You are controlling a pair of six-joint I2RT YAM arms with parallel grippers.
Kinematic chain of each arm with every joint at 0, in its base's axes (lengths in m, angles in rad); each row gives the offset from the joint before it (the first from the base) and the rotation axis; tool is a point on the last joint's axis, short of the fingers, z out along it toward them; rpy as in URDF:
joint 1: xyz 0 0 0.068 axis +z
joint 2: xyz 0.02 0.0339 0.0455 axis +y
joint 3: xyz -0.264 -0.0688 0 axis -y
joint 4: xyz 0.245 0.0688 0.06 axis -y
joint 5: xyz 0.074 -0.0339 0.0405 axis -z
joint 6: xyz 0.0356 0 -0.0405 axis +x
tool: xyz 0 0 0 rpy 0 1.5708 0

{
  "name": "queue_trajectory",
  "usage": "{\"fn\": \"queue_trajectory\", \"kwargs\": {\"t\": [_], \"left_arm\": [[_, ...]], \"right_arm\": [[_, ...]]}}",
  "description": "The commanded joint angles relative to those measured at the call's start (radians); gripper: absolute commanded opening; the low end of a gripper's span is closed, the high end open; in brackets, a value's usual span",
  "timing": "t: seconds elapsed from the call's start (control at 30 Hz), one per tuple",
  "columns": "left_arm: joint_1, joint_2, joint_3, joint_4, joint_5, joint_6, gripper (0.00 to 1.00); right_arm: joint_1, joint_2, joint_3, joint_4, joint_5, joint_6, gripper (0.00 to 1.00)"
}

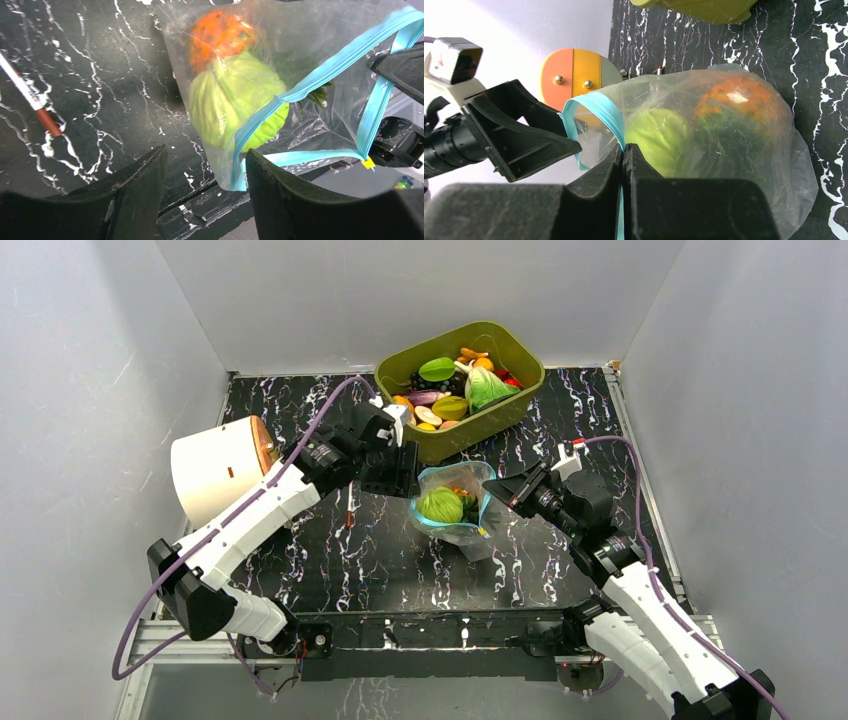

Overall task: Place the food in the zip-top bag and seal the zipper
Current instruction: Adjust the zipper food storage bag at the center of the board.

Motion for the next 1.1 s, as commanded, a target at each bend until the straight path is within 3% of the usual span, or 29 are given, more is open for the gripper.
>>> {"fn": "queue_trajectory", "kwargs": {"t": [0.0,0.17,0.3,0.37,0.5,0.63,0.7,0.87,1.07], "left_arm": [[0.003,-0.027,-0.071,0.08,0.107,-0.035,0.55],[0.003,-0.018,-0.063,0.08,0.097,-0.028,0.45],[0.003,-0.011,0.014,0.037,0.061,0.01,0.09],[0.003,-0.026,0.049,0.053,0.064,0.016,0.0],[0.01,-0.078,0.058,0.188,0.262,-0.022,0.0],[0.048,-0.113,-0.056,0.502,0.574,-0.168,0.0],[0.066,-0.116,-0.111,0.614,0.655,-0.236,0.0],[0.106,-0.104,-0.149,0.616,0.634,-0.233,0.03],[0.128,-0.04,-0.122,0.636,0.602,-0.235,0.11]], "right_arm": [[-0.002,-0.009,-0.003,0.065,0.016,0.006,0.0],[-0.002,-0.027,-0.022,0.06,0.025,0.015,0.0],[-0.002,-0.026,-0.003,0.03,0.051,-0.026,0.0],[-0.003,-0.022,0.016,-0.014,0.079,-0.064,0.0],[-0.003,-0.009,0.066,-0.115,0.137,-0.141,0.0],[-0.002,-0.018,0.075,-0.092,0.116,-0.16,0.0],[-0.003,-0.013,0.086,-0.096,0.114,-0.166,0.0],[-0.002,-0.021,0.107,-0.084,0.059,-0.117,0.0],[-0.002,-0.069,0.078,0.07,-0.054,0.111,0.0]]}}
